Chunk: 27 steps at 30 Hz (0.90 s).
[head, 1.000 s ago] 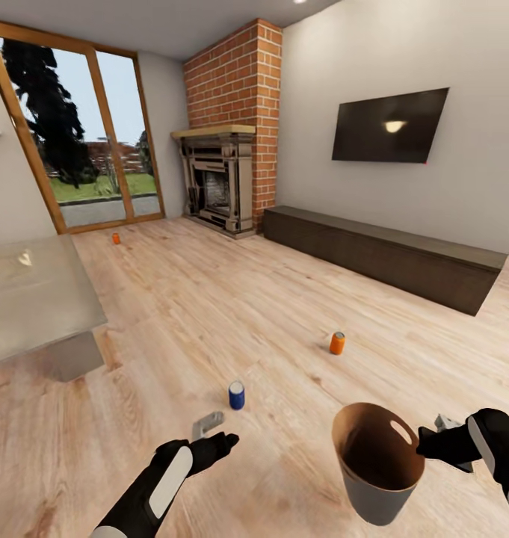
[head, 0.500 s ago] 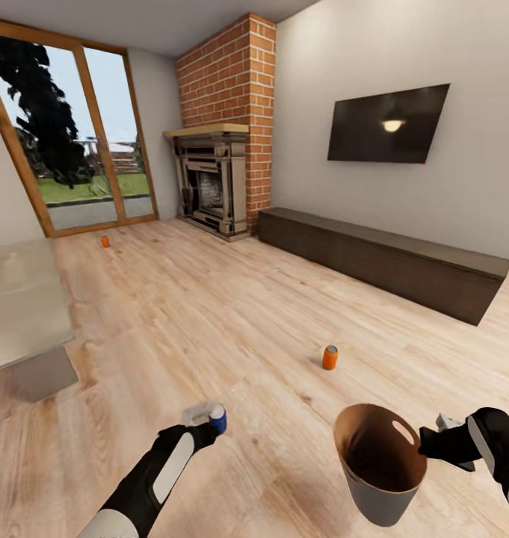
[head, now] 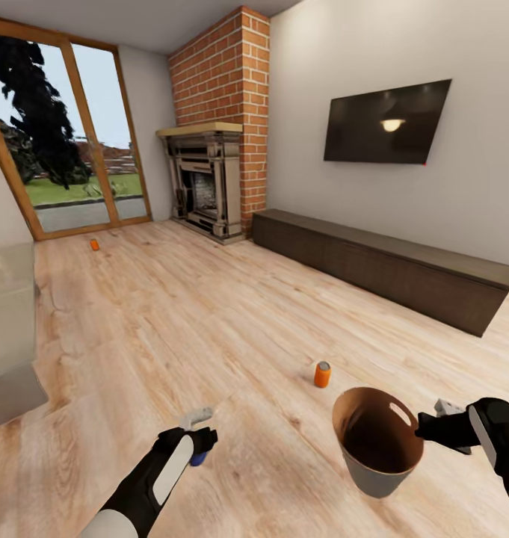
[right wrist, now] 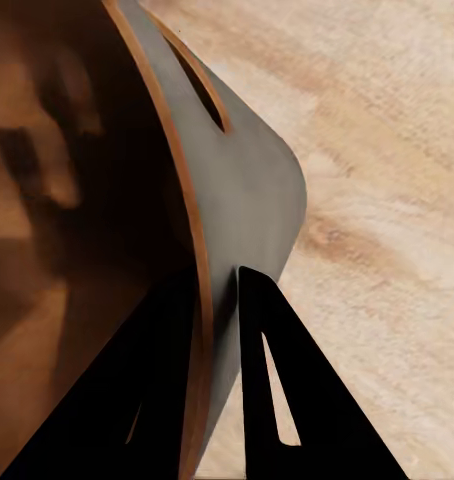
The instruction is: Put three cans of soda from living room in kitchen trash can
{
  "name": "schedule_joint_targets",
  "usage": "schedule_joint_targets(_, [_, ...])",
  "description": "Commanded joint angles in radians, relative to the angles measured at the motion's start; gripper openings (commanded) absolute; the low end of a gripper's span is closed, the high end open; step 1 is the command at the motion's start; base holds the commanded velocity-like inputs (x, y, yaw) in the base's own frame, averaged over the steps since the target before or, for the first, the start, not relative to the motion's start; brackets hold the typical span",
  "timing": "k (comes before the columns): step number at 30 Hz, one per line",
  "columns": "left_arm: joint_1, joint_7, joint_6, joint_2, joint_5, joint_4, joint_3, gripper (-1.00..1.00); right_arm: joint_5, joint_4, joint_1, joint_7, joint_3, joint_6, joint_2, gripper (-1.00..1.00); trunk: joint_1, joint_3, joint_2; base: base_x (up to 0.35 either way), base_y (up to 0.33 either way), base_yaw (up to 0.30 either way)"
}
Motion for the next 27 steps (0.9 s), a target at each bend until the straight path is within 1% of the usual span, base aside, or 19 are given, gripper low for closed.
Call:
schedule_joint_targets(1, [0.0,0.0,0.0,0.001,0.0,0.001,0.0,1.0,-0.004,-0.003,0.0,0.002,0.0,0.001,0.0,-1.0,0.0,0.0,0.0,0.305,-0.201,0.0])
schedule_joint_targets(5, [0.001,-0.002,0.001,0.007,0.0,0.002,-0.002,1.0,-0.004,-0.008,0.001,0.002,0.001,0.001,0.0,-1.0,0.0,0.0,0.0,0.318,-0.142,0.0])
schedule_joint_targets(9, [0.001,-0.006,0.001,0.01,0.0,0.023,-0.001,1.0,-0.004,-0.011,0.008,0.002,0.001,0.001,0.0,-1.0,0.0,0.0,0.0,0.34,-0.024,0.0])
schedule_joint_targets(11, [0.002,-0.008,0.008,0.014,0.001,0.027,0.006,1.0,-0.004,-0.012,0.016,0.006,0.002,0.001,0.0,-1.0,0.0,0.0,0.0,0.331,-0.007,0.0])
schedule_joint_targets(13, [0.002,-0.01,0.046,0.029,0.003,0.03,0.012,1.0,-0.002,-0.017,0.022,0.061,0.002,0.001,-0.002,-1.0,0.0,0.0,0.0,0.183,-0.003,0.0])
schedule_joint_targets(14, [0.002,-0.01,0.054,0.033,0.004,0.031,0.013,1.0,0.0,-0.017,0.023,0.081,0.002,0.001,-0.003,-1.0,0.0,0.0,0.0,0.114,-0.002,0.0])
schedule_joint_targets(15, [0.003,-0.011,0.068,0.039,0.005,0.031,0.014,1.0,0.003,-0.018,0.024,0.116,0.002,-0.002,-0.005,-1.0,0.0,0.0,0.0,0.073,-0.001,0.0])
schedule_joint_targets(18, [0.007,-0.011,0.102,0.046,0.007,0.036,0.016,1.0,0.008,-0.019,0.027,0.163,0.002,-0.013,-0.007,-1.0,0.0,0.0,0.0,0.04,-0.001,0.0])
schedule_joint_targets(21, [0.012,-0.012,0.132,0.051,0.008,0.041,0.017,1.0,0.009,-0.024,0.039,0.18,0.003,-0.018,-0.007,-1.0,0.0,0.0,0.0,0.012,0.0,0.0])
schedule_joint_targets(24, [0.014,-0.011,0.14,0.055,0.008,0.043,0.018,1.0,0.01,-0.032,0.044,0.184,0.003,-0.019,-0.008,-1.0,0.0,0.0,0.0,0.085,0.012,0.0])
schedule_joint_targets(27, [0.014,-0.009,0.143,0.07,0.008,0.049,0.021,1.0,0.01,-0.041,0.056,0.187,0.004,-0.02,-0.007,-1.0,0.0,0.0,0.0,0.265,0.059,0.0])
